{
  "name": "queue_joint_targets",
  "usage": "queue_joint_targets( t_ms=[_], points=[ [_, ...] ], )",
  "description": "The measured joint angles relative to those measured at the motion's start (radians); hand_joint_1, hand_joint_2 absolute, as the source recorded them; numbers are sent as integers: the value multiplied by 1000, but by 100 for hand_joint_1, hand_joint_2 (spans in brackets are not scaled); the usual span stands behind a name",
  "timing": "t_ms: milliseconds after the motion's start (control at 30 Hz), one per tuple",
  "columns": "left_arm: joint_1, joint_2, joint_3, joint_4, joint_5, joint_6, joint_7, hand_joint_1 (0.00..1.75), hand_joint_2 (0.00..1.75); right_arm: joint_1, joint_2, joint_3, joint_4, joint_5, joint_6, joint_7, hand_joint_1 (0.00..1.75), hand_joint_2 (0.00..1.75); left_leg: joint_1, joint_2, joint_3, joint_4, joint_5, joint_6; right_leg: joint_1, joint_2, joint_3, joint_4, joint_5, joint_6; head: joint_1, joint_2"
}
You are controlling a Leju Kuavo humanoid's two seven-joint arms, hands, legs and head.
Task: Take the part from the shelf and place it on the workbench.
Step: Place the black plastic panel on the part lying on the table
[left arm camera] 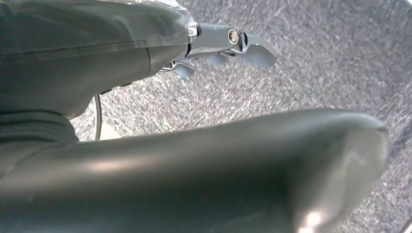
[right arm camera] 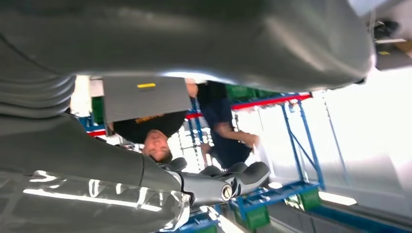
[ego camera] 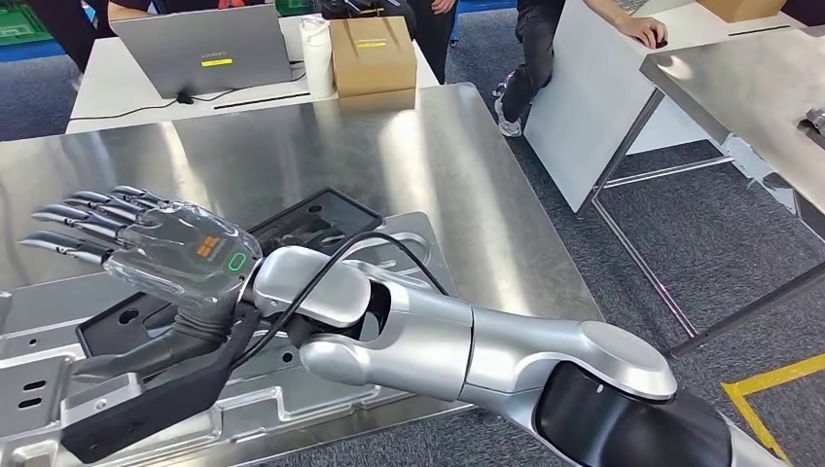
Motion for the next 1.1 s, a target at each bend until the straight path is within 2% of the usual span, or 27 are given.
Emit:
queue_joint_targets(
  t_ms=[33, 133, 167, 200, 267, 300, 333, 367, 400, 467, 500, 533, 600, 667, 733, 800, 833, 867, 900, 933, 967, 1000, 1033, 1067, 1100],
  points=[
    [-1, 0, 0, 0, 1, 0, 1, 0, 0, 0, 1, -2, -2, 1, 2, -5, 0, 0, 1, 1, 0, -3, 6, -4, 5, -1, 11, -24, 5, -5, -1, 0],
    [-2, 3, 0, -1, 4, 1, 10, 0, 0, 2, 2, -7, -4, 4, 13, -17, 0, 0, 3, 6, -4, -16, 22, -19, 3, 0, 2, -50, 34, 0, 0, 0],
    [-2, 6, 1, -1, 5, 2, 15, 0, 0, 2, 3, -10, -5, 5, 17, -20, 0, 0, 2, 6, -10, -7, 5, -23, -1, 1, -4, -59, 47, -1, -2, 0],
    [-2, 9, 1, -1, 6, 2, 19, 0, 0, 3, 4, -14, -6, 6, 21, -23, 0, 0, 3, 6, -19, 20, -27, -27, -5, 1, -11, -66, 60, -4, -9, 0],
    [-5, 15, 2, -1, 9, 3, 24, 0, 0, 7, 6, -19, -8, 9, 28, -27, 0, 0, 10, 6, -43, 126, -115, -33, -9, 4, -28, -68, 77, -9, -24, 0],
    [-8, 17, 2, -1, 10, 3, 24, 0, 0, 12, 5, -22, -9, 10, 32, -29, 0, 0, 14, 6, -52, 186, -148, -38, -10, 5, -35, -67, 82, -9, -30, 0],
    [-11, 18, 1, -1, 11, 3, 24, 0, 0, 16, 5, -24, -9, 10, 35, -30, 0, 0, 19, 6, -50, 226, -163, -43, -11, 5, -42, -66, 87, -7, -31, 0],
    [-15, 19, 1, -1, 12, 3, 23, 0, 0, 20, 4, -25, -9, 11, 37, -31, 0, 0, 25, 6, -34, 235, -162, -51, -15, 6, -47, -64, 90, -5, -32, 0],
    [-16, 20, 0, -1, 12, 3, 22, 0, 0, 23, 4, -27, -9, 13, 38, -33, 0, 0, 33, 8, -1, 199, -140, -60, -21, 7, -51, -59, 90, -1, -32, 0],
    [-16, 18, 0, 0, 13, 2, 17, 0, 0, 26, 3, -30, -8, 16, 40, -36, 0, 0, 45, 15, 73, 87, -100, -92, -31, 10, -61, -41, 84, 13, -39, 0],
    [-15, 15, -1, 1, 15, 2, 13, 0, 0, 27, 2, -32, -8, 18, 42, -37, 0, 0, 47, 15, 93, 47, -92, -101, -31, 12, -67, -30, 81, 21, -44, 0],
    [-14, 13, -1, 2, 17, 2, 9, 0, 0, 29, 1, -33, -8, 19, 45, -39, 0, 0, 48, 14, 98, 30, -95, -105, -26, 14, -74, -23, 80, 27, -48, 0],
    [-5, 11, -1, 4, 19, 1, 4, 0, 0, 34, -2, -35, -8, 21, 50, -42, 0, 0, 51, 5, 82, 30, -101, -96, -19, 15, -87, -20, 85, 33, -48, 0],
    [3, 10, -1, 4, 19, 1, 2, 0, 0, 37, -6, -36, -8, 24, 52, -45, 0, 0, 54, -2, 62, 34, -99, -86, -18, 12, -108, 0, 69, 37, -40, 0],
    [5, 9, 0, 4, 19, 1, 0, 0, 0, 38, -8, -40, -8, 26, 52, -45, 0, 0, 50, -5, 51, 34, -93, -71, -20, 9, -140, 85, 13, 40, -26, 0],
    [8, 10, 0, 4, 19, 2, -1, 0, 0, 41, -10, -43, -8, 27, 52, -45, 0, 0, 38, -4, 48, 33, -86, -59, -19, 7, -180, 206, -50, 39, -10, 0],
    [10, 10, 0, 4, 19, 2, -1, 0, 0, 43, -11, -44, -8, 27, 52, -45, 0, 0, 29, -4, 48, 33, -84, -55, -17, 7, -193, 248, -66, 35, -5, 0],
    [11, 10, 0, 4, 19, 2, -1, 0, 0, 45, -13, -45, -8, 27, 52, -45, 0, 0, 20, -3, 48, 32, -81, -50, -13, 7, -193, 260, -64, 27, -1, 0],
    [12, 10, 0, 4, 19, 2, -1, 0, 0, 46, -14, -45, -8, 27, 52, -45, 0, 0, 9, -4, 47, 31, -78, -45, -5, 7, -176, 235, -45, 13, 4, 0],
    [11, 10, 0, 4, 19, 2, -1, 0, 0, 46, -15, -46, -8, 27, 52, -45, 0, 0, -1, -5, 46, 29, -74, -39, 7, 10, -144, 179, -18, -9, 8, 0],
    [10, 8, 0, 4, 19, 2, -1, 0, 0, 45, -14, -47, -8, 27, 52, -45, 0, 0, -9, -6, 45, 26, -70, -32, 24, 14, -107, 111, 4, -39, 9, 0],
    [10, 6, 0, 4, 19, 2, -1, 0, 0, 43, -14, -49, -8, 27, 52, -45, 0, 0, -15, -8, 45, 21, -64, -26, 37, 13, -75, 52, 23, -63, 6, 0],
    [9, 4, 0, 4, 19, 2, -1, 0, 0, 42, -13, -50, -8, 27, 52, -45, 0, 0, -16, -7, 45, 15, -58, -23, 48, 13, -53, 11, 36, -78, 2, 0],
    [8, 3, 0, 3, 19, 2, 0, 0, 0, 41, -12, -50, -8, 27, 52, -45, 0, 0, -14, -7, 46, 8, -50, -23, 54, 12, -43, -9, 45, -85, -3, 0],
    [8, 4, 0, 3, 19, 2, 1, 0, 0, 40, -11, -51, -8, 28, 52, -45, 0, 0, -13, -6, 48, 0, -41, -24, 54, 8, -40, -19, 60, -83, -5, 0]
  ],
)
